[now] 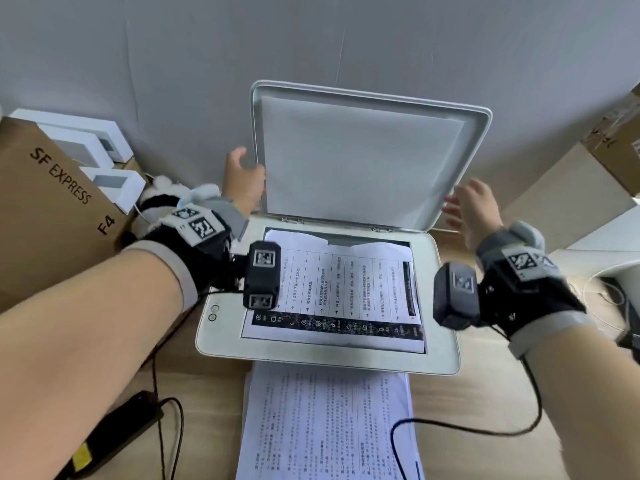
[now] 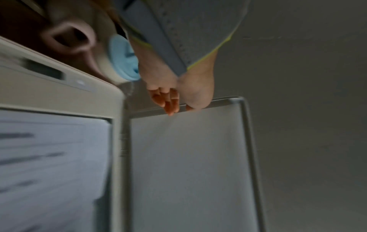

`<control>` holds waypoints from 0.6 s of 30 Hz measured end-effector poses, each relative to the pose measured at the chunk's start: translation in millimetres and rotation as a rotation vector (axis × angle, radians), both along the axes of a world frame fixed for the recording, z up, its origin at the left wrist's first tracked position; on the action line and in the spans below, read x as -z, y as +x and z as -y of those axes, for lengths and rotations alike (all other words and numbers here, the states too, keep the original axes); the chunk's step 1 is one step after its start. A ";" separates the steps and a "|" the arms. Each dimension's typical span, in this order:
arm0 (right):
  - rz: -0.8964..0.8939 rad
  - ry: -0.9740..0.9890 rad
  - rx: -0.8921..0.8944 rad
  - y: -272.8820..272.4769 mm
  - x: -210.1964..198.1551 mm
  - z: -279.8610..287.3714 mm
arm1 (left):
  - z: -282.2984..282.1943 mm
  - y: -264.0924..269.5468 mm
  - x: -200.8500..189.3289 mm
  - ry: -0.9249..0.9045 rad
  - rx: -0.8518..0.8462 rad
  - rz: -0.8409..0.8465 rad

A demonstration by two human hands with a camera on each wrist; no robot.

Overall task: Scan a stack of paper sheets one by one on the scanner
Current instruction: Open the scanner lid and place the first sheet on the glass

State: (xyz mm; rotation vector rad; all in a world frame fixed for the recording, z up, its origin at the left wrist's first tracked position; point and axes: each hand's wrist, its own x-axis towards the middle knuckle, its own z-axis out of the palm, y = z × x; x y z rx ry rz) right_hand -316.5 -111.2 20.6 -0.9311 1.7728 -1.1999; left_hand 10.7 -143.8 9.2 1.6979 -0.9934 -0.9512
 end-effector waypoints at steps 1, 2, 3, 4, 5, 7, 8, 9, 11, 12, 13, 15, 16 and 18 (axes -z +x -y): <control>0.061 -0.004 0.005 0.9 -8.5 6.2 | 6.7 -3.0 -9.5 -0.012 -0.003 -0.045; 0.130 -0.007 0.007 2.5 -16.1 10.0 | 12.1 -4.9 -17.8 -0.017 -0.007 -0.085; 0.197 -0.005 0.007 4.1 -22.0 12.3 | 15.5 -5.5 -23.2 -0.014 -0.011 -0.128; 0.248 -0.003 0.016 4.0 -24.9 13.9 | 18.7 -5.2 -27.1 -0.006 -0.017 -0.173; 0.283 -0.004 0.030 3.2 -27.1 13.8 | 19.7 -4.9 -30.9 0.003 -0.025 -0.217; 0.319 -0.019 0.081 -0.9 -26.0 9.4 | 17.2 -2.0 -34.6 0.014 -0.068 -0.297; 0.322 -0.032 0.099 -4.7 -23.4 5.6 | 13.6 0.5 -33.2 0.024 -0.099 -0.326; 0.321 -0.045 0.115 -8.8 -21.2 0.7 | 8.6 1.9 -31.7 0.038 -0.126 -0.358; 0.334 -0.078 0.141 -15.4 -15.3 -12.8 | -2.8 7.6 -26.8 0.071 -0.165 -0.411; 0.344 -0.076 0.150 -19.1 -10.6 -20.8 | -7.9 11.6 -20.4 0.111 -0.175 -0.433; 0.321 -0.072 0.132 -22.5 -5.0 -27.7 | -12.1 15.8 -16.3 0.155 -0.186 -0.444; 0.339 -0.058 0.115 -25.8 4.9 -44.9 | -27.8 26.5 -8.0 0.294 -0.137 -0.443; 0.346 -0.037 0.087 -28.7 12.6 -53.2 | -37.4 30.8 -2.3 0.375 -0.074 -0.425; 0.370 0.014 0.016 -35.9 26.3 -75.2 | -55.2 33.1 10.1 0.387 0.019 -0.358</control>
